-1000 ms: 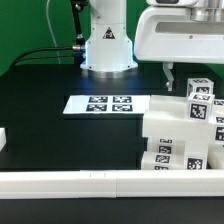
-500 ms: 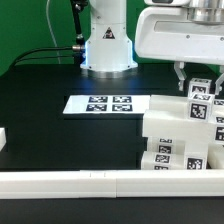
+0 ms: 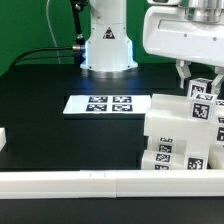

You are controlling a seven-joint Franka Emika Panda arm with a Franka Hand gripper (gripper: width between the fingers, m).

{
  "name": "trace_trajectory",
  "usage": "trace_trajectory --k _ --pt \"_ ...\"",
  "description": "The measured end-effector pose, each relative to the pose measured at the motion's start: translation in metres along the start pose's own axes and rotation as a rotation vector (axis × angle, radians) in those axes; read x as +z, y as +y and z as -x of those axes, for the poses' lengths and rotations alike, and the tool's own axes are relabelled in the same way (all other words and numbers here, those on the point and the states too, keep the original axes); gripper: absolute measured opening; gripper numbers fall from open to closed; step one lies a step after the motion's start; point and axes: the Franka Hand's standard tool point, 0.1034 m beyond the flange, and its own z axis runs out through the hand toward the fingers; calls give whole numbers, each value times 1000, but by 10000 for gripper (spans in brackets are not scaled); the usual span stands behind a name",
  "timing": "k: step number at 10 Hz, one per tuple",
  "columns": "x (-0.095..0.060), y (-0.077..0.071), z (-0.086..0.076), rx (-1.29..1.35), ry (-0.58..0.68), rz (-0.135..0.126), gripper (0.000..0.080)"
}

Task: Assemble chair

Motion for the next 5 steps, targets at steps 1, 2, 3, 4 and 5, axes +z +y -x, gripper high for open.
trace_trajectory --k 1,2,3,4,5 --pt "0 0 1 123 1 -4 282" --pt "0 1 0 245 -7 -13 282" --pt "1 4 -1 325 -15 -22 282" --pt "1 6 -2 387 -20 -33 282" --pt "1 7 -2 448 -31 -40 282"
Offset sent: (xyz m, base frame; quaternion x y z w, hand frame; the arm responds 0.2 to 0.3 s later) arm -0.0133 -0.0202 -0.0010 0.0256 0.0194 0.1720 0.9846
